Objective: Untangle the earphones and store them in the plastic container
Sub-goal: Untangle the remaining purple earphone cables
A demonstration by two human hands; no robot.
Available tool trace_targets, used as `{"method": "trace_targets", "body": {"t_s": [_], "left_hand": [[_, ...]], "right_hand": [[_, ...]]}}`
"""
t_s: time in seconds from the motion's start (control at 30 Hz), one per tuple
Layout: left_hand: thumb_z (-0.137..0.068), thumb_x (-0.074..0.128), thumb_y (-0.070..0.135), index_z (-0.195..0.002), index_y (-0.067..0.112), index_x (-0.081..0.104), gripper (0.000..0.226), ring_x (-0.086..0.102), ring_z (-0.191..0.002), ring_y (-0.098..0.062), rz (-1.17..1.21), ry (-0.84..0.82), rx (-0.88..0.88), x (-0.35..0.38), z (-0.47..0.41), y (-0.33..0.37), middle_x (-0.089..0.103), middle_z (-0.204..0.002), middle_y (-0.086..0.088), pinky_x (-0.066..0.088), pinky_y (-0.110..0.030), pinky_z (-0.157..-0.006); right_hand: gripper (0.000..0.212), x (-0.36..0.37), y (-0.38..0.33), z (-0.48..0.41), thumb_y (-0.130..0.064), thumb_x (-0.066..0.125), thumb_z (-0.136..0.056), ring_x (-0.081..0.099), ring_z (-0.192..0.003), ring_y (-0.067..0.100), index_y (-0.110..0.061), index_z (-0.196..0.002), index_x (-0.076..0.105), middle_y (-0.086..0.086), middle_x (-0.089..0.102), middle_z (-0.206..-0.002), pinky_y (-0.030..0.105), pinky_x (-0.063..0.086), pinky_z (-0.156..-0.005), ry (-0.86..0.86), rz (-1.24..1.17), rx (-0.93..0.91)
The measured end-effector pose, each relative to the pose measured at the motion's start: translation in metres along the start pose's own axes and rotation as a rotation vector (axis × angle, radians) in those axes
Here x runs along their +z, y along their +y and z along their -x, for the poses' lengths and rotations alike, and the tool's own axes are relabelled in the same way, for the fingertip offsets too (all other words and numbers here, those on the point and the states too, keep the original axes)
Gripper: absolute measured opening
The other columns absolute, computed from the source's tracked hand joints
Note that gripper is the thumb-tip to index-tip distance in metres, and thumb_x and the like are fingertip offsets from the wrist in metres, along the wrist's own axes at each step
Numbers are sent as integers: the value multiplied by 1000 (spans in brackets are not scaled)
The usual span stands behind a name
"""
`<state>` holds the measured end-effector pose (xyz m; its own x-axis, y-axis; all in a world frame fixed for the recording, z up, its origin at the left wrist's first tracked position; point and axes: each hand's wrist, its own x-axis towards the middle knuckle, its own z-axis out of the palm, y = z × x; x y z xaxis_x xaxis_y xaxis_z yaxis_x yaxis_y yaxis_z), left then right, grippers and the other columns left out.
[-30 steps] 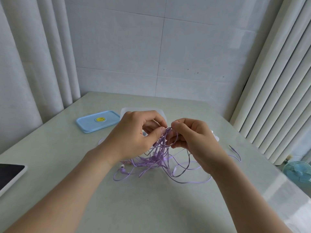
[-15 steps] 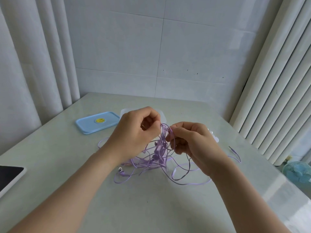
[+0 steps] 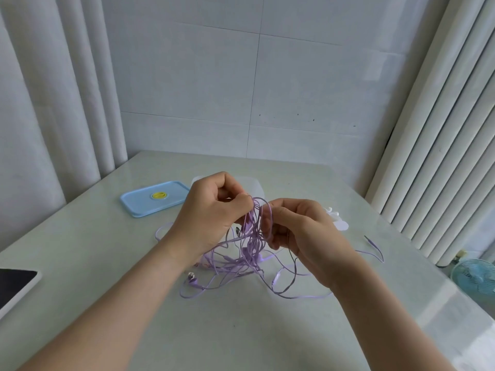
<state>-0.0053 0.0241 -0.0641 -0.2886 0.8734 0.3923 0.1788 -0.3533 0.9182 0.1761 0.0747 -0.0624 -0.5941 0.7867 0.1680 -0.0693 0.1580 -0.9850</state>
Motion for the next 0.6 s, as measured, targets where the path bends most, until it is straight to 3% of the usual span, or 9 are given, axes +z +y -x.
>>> {"method": "trace_targets", "body": {"t_s": [0.07,0.2,0.43,0.6], "left_hand": [[-77,72,7,-79,7,67,6,61,-61,-23,7,-23,36,-3,0,3,69,-75,-23,55,-34,-64],[-83,76,-8,-86,14,78,22,71,-64,-27,-82,-58,100,-7,1,4,76,-76,-12,64,-44,-74],[-85,81,-1,-84,13,80,14,78,-72,-23,-185,-101,105,-5,3,5,79,-78,-6,63,-33,-72],[-96,67,-5,-91,4,72,12,74,-78,-34,161,-59,-37,-5,0,6,75,-87,-21,63,-40,-75]], "right_hand": [[26,1,0,0,-9,62,-101,52,-66,22,-5,-78,72,14,62,-74,30,45,-62,2,-39,7],[22,0,1,-2,-8,61,-100,53,-66,22,-1,-84,74,17,64,-77,30,45,-61,16,-74,33],[16,-1,1,-2,-6,63,-99,55,-66,20,1,-90,74,15,68,-76,26,43,-59,19,-81,43],[12,-5,2,-3,-9,65,-91,44,-67,18,-6,-82,73,12,58,-79,30,36,-63,25,-15,17]]}}
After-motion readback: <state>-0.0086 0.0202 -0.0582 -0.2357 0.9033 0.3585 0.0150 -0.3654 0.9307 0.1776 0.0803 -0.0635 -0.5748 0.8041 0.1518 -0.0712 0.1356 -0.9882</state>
